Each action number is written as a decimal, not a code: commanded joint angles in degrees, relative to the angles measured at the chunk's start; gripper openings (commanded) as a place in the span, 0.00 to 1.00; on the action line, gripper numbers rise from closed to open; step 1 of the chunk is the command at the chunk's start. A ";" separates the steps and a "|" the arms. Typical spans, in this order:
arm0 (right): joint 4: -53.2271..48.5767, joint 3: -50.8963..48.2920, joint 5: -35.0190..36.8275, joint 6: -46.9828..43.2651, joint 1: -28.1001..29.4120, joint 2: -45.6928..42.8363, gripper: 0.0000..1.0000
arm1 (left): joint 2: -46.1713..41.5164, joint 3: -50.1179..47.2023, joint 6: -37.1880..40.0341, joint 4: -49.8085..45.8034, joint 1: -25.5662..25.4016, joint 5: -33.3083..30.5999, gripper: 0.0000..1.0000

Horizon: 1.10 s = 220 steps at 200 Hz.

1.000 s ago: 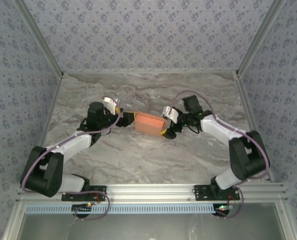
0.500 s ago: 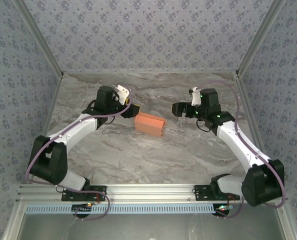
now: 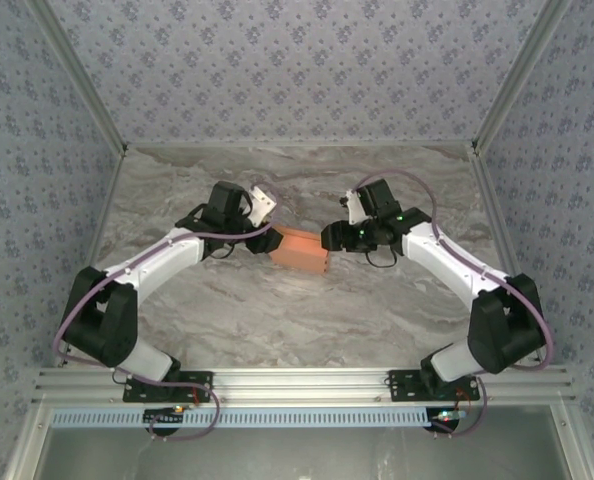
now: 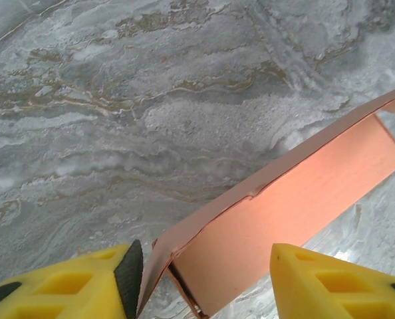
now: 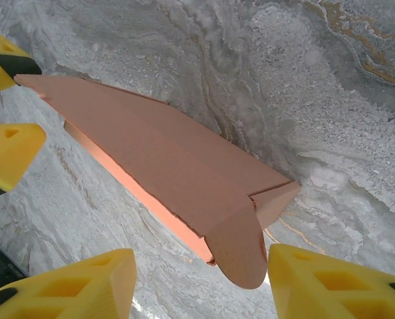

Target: Fold the paper box

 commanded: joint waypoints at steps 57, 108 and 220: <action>0.49 2.37 -3.70 4.37 0.40 2.03 0.54 | 1.08 2.27 -3.61 -1.48 -1.11 0.83 0.39; 0.14 3.92 -2.62 5.00 0.66 3.32 0.46 | 2.25 2.77 -10.75 -0.88 -2.16 1.78 0.33; -1.03 4.65 -0.64 4.48 1.01 4.97 0.36 | 2.51 1.72 -25.31 5.93 -2.76 6.36 0.35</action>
